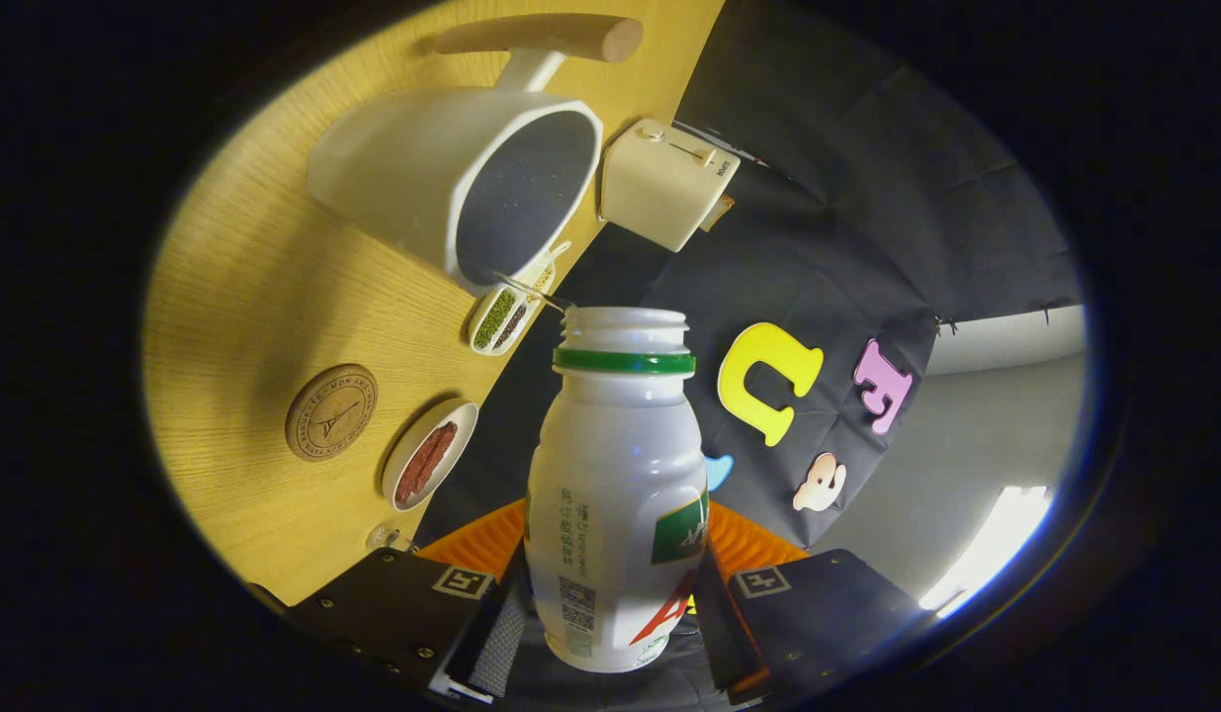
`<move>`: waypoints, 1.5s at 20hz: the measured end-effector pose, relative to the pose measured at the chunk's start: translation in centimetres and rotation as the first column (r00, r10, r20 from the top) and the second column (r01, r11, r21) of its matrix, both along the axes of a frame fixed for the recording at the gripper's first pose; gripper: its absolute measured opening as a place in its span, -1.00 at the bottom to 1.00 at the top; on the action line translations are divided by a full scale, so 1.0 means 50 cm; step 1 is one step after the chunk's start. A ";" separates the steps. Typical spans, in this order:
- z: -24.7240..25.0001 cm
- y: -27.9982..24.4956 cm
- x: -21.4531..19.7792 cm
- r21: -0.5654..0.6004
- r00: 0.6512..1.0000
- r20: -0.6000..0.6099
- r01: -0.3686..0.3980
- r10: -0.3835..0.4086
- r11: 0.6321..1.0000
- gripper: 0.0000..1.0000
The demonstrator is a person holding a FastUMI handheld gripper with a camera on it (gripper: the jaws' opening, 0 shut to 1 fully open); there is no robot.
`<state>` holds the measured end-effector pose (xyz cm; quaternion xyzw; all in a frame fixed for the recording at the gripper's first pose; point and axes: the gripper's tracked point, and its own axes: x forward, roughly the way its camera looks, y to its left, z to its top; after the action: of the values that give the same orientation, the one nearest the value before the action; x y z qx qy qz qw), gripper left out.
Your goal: Take the bottle from table, then pour the juice into the cup, finally place the bottle on the coaster
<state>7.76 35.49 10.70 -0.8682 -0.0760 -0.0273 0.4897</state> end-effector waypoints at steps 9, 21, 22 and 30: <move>-0.016 0.018 -0.005 -0.045 1.000 0.002 -0.004 0.005 0.999 0.47; -0.036 0.036 0.008 -0.066 1.000 -0.025 -0.010 0.008 0.998 0.47; -0.037 0.034 0.008 -0.066 1.000 -0.025 -0.008 0.006 0.998 0.47; -0.039 0.033 0.007 -0.004 0.999 -0.041 -0.016 0.016 1.000 0.47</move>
<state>8.11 37.13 8.73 -0.8690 -0.0730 -0.0053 0.4894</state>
